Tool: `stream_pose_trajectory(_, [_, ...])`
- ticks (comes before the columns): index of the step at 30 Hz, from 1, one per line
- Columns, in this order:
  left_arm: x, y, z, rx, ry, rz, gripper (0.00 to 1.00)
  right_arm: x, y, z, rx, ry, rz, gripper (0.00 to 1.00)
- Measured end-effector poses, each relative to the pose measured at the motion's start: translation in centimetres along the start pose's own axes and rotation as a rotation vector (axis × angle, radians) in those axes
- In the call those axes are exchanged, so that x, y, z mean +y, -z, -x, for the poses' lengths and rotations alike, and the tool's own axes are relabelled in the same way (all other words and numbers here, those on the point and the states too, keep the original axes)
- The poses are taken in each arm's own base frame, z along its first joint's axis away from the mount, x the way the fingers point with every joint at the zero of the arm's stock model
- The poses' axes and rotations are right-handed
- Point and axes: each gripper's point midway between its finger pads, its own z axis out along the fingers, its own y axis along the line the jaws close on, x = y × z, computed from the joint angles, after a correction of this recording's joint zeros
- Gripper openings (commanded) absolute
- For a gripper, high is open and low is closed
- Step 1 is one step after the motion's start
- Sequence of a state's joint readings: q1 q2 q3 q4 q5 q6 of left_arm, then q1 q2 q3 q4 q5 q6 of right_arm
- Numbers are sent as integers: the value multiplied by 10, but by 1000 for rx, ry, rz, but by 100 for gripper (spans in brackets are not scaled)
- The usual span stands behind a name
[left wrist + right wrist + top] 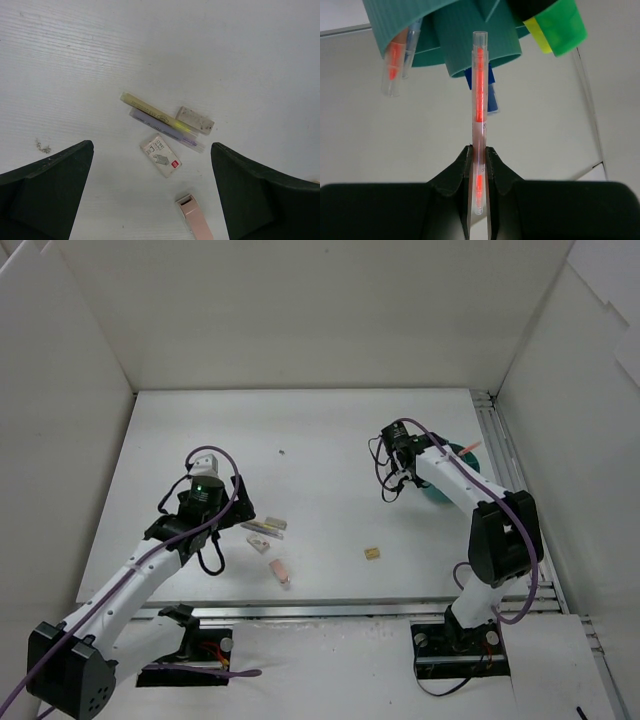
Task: Sort the stationery into containers
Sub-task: Place the pen in the storage box, then pick up the pen from the center of the board.
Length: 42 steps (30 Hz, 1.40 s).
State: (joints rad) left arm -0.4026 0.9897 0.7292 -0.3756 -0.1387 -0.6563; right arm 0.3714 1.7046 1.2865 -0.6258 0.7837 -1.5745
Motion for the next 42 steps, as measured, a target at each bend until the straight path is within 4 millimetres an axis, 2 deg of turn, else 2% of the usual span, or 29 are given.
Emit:
stream_pose_trajectory(11, [-1, -11, -7, 33, 3, 12, 99, 27, -14, 19, -15, 98, 62, 0])
stream_pose_trajectory(15, [-1, -11, -6, 30, 4, 10, 100, 27, -11, 28, -33, 108, 50, 19])
stream_pose_trajectory(16, [-1, -10, -5, 26, 5, 8, 100, 25, -9, 30, -38, 108, 44, 28])
stream_pose_trajectory(18, [-2, -7, -3, 16, 9, 2, 100, 24, -7, 35, -48, 108, 36, 34])
stream_pose_trajectory(24, [-5, 5, 7, -31, 29, -24, 100, 18, 0, 43, -57, 96, 12, 47])
stream_pose_trajectory(28, [-3, 10, 10, -47, 47, -25, 99, 3, 12, 43, -77, 44, -30, 51])
stream_pose_trajectory(29, [-2, 10, 10, -46, 50, -23, 99, -4, 18, 44, -97, 16, -49, 54])
stream_pose_trajectory(30, [-2, 9, 9, -46, 54, -19, 100, -13, 26, 46, -122, -16, -74, 65])
stream_pose_trajectory(32, [0, 9, 9, -42, 63, -14, 99, -37, 49, 52, -200, -101, -144, 77])
stream_pose_trajectory(33, [1, 9, 8, -38, 73, -11, 100, -50, 63, 57, -254, -148, -182, 98])
stream_pose_trajectory(35, [3, 8, 7, -34, 91, -5, 100, -75, 96, 66, -376, -258, -255, 98])
stream_pose_trajectory(38, [8, 2, 3, -7, 130, 14, 100, -102, 142, 82, -584, -400, -320, 98])
stream_pose_trajectory(42, [18, -14, -13, 78, 188, 75, 99, -135, 190, 93, -799, -639, -350, 98])
